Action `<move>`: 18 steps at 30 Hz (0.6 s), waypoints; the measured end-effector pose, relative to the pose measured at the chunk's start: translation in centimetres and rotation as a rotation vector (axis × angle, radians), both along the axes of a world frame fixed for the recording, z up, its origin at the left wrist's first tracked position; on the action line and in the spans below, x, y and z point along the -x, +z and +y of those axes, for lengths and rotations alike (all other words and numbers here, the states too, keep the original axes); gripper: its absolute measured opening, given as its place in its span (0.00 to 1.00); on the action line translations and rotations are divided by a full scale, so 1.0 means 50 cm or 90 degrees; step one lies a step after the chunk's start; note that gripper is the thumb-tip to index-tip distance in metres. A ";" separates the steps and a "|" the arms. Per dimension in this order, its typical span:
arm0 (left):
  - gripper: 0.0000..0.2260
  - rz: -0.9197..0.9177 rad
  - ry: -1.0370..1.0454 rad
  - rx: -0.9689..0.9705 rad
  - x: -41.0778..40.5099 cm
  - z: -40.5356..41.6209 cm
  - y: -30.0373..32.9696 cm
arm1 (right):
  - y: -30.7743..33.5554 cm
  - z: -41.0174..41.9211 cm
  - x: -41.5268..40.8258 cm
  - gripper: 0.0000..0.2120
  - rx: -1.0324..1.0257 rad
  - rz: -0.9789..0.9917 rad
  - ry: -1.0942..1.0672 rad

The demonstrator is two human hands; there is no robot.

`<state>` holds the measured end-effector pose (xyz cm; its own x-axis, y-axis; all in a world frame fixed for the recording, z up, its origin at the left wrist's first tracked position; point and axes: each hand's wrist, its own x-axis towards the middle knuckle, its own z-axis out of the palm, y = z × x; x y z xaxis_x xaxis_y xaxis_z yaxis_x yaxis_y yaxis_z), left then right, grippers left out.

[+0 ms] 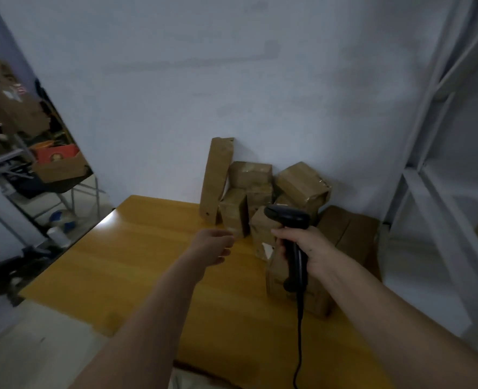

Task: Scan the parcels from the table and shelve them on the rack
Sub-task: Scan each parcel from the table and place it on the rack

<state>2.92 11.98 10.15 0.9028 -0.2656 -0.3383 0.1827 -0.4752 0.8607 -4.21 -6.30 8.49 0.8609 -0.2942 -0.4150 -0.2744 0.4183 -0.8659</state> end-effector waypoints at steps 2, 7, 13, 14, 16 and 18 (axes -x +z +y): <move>0.13 -0.010 -0.030 -0.018 -0.059 -0.048 -0.008 | 0.001 -0.035 -0.044 0.04 -0.025 0.004 -0.027; 0.21 0.029 -0.071 -0.089 -0.169 -0.112 -0.065 | -0.022 -0.089 -0.123 0.05 -0.086 0.067 -0.104; 0.33 0.049 -0.102 -0.194 -0.279 -0.195 -0.138 | -0.071 -0.145 -0.156 0.09 -0.126 0.106 -0.175; 0.36 0.044 -0.109 -0.226 -0.293 -0.220 -0.151 | -0.078 -0.151 -0.159 0.09 -0.129 0.107 -0.187; 0.43 0.035 -0.127 -0.297 -0.308 -0.273 -0.170 | -0.090 -0.158 -0.164 0.07 -0.139 0.105 -0.211; 0.49 0.019 -0.131 -0.352 -0.316 -0.320 -0.189 | -0.101 -0.161 -0.169 0.08 -0.152 0.101 -0.228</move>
<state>18.70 -3.99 0.72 0.8393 -0.2117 -0.5007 0.0586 -0.8804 0.4706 4.22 -14.37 3.43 0.6425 -0.4419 -0.6260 -0.1980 0.6934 -0.6928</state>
